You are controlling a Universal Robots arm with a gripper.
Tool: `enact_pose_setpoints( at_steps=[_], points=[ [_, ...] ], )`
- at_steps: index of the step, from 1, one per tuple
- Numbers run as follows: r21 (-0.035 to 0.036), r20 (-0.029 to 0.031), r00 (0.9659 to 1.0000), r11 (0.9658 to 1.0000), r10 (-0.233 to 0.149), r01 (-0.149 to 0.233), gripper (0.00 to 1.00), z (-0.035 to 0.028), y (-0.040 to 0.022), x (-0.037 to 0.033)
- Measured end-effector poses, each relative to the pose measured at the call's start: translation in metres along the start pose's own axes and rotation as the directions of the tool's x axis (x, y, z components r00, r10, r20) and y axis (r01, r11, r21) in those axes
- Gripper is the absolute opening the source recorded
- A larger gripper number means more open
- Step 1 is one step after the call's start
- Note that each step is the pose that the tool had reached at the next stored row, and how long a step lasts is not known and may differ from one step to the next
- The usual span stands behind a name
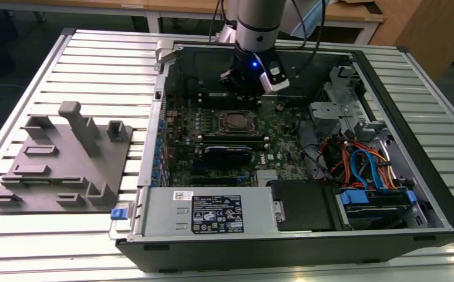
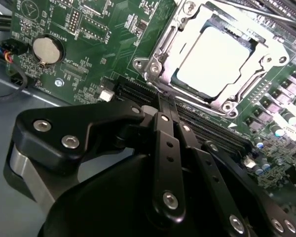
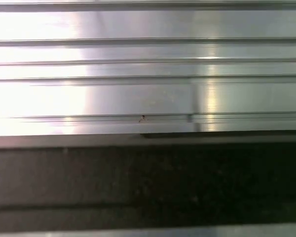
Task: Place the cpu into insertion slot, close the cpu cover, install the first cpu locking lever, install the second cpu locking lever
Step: 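Install the first cpu locking lever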
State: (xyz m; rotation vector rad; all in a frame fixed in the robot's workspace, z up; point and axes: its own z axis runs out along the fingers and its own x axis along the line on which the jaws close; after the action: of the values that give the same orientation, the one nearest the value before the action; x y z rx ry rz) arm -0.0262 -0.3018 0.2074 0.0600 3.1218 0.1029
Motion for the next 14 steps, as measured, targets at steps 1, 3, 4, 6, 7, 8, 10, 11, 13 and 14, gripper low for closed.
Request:
enact_pose_setpoints(
  at_steps=[1,3,4,6,7,8,10,11,13,14],
  points=[
    [-0.0003,0.0001,1.0000,1.0000,0.000,0.000,0.10,0.0000,0.0000,0.0000],
    [-0.0001,0.0000,1.0000,1.0000,0.000,0.000,0.10,-0.0002,-0.0009,-0.0001],
    [-0.0001,0.0000,1.0000,1.0000,0.000,0.000,0.10,-0.0002,-0.0019,-0.0001],
    [-0.0002,0.0001,1.0000,1.0000,0.000,0.000,0.10,-0.0004,-0.0048,-0.0002],
    [-0.0002,0.0001,1.0000,1.0000,0.000,0.000,0.10,-0.0005,-0.0067,-0.0003],
    [-0.0003,0.0001,1.0000,1.0000,0.000,0.000,0.10,-0.0006,-0.0084,-0.0003],
    [-0.0001,0.0001,1.0000,1.0000,0.000,0.000,0.10,-0.0009,-0.0120,-0.0005],
    [-0.0001,0.0001,1.0000,1.0000,0.000,0.000,0.10,-0.0010,-0.0136,-0.0005],
    [-0.0002,0.0001,1.0000,1.0000,0.000,0.000,0.10,-0.0011,-0.0165,-0.0006],
    [-0.0003,0.0001,1.0000,1.0000,0.000,0.000,0.10,-0.0012,-0.0178,-0.0007]
  ],
)
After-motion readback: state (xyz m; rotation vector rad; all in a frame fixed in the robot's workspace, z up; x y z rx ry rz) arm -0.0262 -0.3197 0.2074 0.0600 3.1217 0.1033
